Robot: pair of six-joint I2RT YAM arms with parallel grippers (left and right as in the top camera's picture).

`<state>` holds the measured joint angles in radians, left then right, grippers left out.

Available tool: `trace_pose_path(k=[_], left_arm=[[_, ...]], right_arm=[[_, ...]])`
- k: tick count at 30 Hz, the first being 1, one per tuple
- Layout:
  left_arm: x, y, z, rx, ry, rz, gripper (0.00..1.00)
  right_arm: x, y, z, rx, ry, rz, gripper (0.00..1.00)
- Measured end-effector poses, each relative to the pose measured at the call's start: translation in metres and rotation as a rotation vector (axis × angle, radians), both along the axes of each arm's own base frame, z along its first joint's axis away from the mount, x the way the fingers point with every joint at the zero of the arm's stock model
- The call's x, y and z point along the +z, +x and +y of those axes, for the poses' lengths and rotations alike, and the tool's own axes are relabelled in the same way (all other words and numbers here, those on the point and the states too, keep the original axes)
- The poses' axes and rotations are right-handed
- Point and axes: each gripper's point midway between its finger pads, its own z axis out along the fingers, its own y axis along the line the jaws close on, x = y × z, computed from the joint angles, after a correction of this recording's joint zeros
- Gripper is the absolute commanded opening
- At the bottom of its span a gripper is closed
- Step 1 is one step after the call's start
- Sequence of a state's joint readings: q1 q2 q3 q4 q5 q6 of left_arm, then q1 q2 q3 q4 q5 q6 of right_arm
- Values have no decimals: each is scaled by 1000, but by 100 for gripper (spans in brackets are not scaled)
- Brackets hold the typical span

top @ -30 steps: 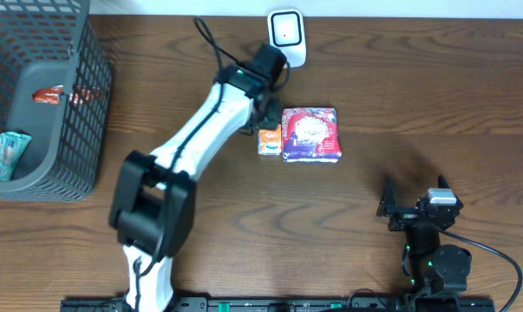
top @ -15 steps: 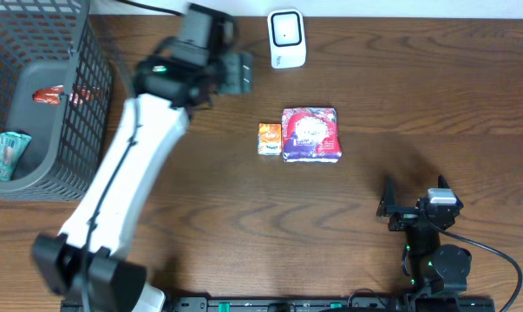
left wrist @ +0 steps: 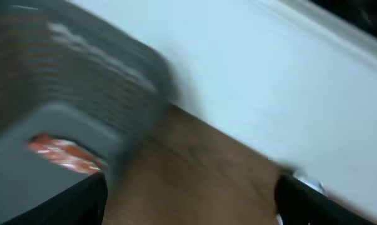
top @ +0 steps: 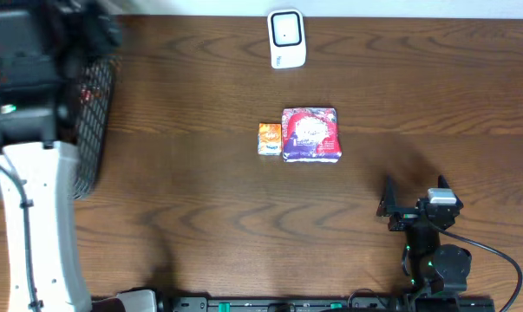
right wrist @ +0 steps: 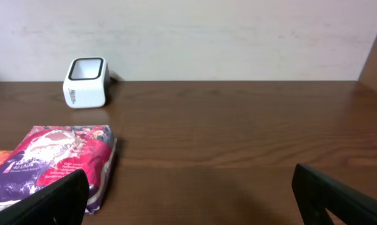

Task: Scan the item barcode
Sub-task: 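Move the left gripper back over the basket, then grasp the orange snack bag in the basket and lift it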

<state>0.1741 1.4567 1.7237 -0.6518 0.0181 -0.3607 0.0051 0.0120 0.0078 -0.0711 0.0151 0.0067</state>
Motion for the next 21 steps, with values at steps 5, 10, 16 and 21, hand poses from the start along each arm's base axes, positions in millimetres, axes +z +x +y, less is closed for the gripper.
trace_pose_path(k=[5,10,16,21], left_arm=[[-4,-15,69,203,-70,-13,86],[-24,-19,110,314,-120,15,86],[-58,-1,151,406,-178,31,86],[-99,23,169,426,-203,77,86]], right_arm=[[0,0,0,0,0,0,99],[0,0,0,0,0,0,99],[0,0,0,0,0,0,99],[0,0,0,0,0,0,99]])
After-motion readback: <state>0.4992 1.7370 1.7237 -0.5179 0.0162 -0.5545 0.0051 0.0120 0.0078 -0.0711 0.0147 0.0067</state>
